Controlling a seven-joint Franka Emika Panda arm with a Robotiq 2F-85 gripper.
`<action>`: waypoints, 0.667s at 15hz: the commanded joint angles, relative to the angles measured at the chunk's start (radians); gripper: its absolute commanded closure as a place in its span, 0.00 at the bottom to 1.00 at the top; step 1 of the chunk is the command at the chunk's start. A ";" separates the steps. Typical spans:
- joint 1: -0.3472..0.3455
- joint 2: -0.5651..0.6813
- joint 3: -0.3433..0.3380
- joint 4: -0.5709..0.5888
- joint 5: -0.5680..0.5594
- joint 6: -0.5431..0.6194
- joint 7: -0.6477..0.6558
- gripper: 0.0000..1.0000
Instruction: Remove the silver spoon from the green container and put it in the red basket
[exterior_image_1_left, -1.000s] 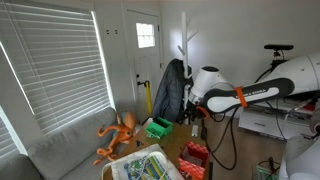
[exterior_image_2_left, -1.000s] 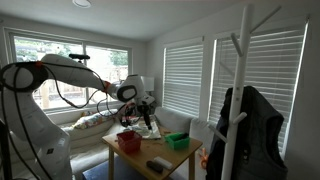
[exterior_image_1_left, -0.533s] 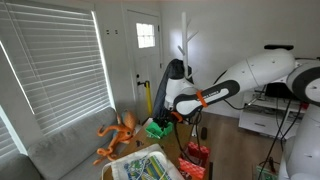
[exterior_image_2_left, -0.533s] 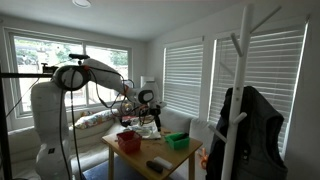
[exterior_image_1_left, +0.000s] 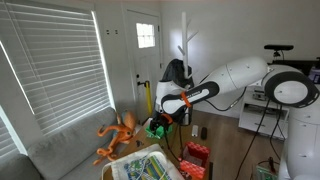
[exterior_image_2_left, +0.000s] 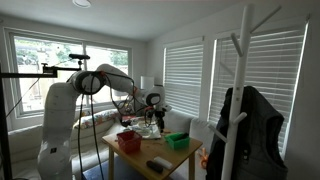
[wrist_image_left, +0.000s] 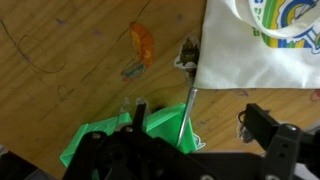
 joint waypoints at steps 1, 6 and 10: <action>0.060 0.056 -0.061 0.059 0.010 -0.068 0.151 0.00; 0.089 0.141 -0.082 0.126 0.070 -0.134 0.255 0.02; 0.098 0.182 -0.094 0.168 0.094 -0.142 0.298 0.08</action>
